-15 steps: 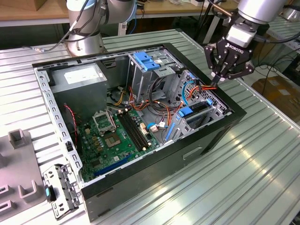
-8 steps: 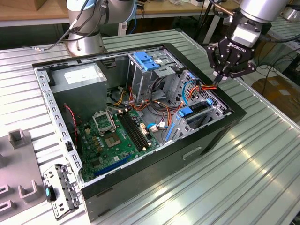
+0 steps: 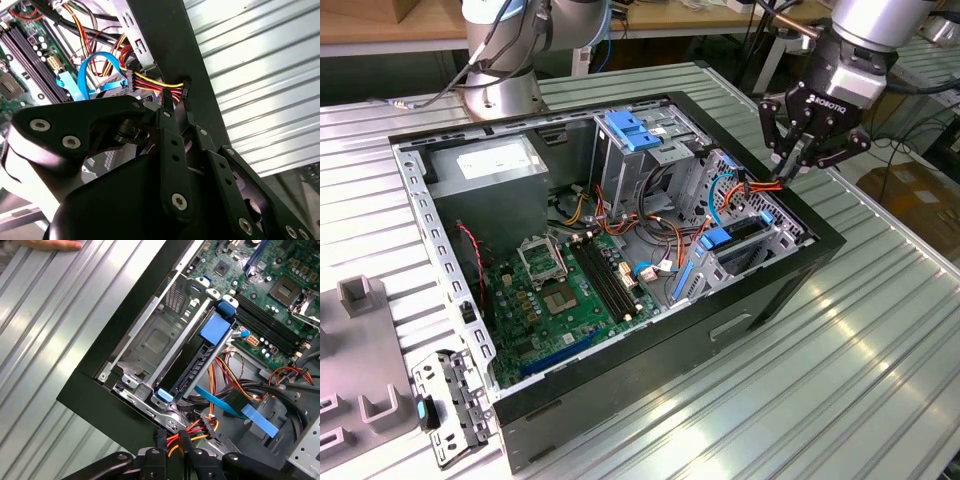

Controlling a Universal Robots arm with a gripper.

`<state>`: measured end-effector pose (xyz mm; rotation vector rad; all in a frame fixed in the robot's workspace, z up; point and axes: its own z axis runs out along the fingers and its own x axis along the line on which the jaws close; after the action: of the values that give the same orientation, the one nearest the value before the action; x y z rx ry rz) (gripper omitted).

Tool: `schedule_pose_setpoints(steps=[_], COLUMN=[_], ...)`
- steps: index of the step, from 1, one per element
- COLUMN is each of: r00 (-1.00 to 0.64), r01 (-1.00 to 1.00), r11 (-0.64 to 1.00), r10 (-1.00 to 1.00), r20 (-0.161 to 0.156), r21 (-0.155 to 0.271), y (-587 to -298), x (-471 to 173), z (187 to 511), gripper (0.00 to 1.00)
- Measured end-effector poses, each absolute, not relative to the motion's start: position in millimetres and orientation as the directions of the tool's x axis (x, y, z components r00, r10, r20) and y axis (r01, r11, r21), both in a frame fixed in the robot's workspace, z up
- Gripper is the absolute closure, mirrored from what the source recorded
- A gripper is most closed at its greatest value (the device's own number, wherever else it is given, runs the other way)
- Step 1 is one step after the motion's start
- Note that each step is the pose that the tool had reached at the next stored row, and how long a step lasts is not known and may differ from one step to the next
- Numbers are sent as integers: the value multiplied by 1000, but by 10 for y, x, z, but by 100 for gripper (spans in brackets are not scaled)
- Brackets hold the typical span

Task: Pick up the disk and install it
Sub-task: 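Insert the first disk wire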

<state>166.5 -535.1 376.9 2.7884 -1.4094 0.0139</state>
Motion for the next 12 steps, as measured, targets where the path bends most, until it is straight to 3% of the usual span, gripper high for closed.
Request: schedule_pose_setpoints(steps=[12], r00=[729], r01=[-685], r11=[-729], r10=[-685], r20=[16], r21=[11], y=[-5351], x=[1745], z=[3743], gripper=[76])
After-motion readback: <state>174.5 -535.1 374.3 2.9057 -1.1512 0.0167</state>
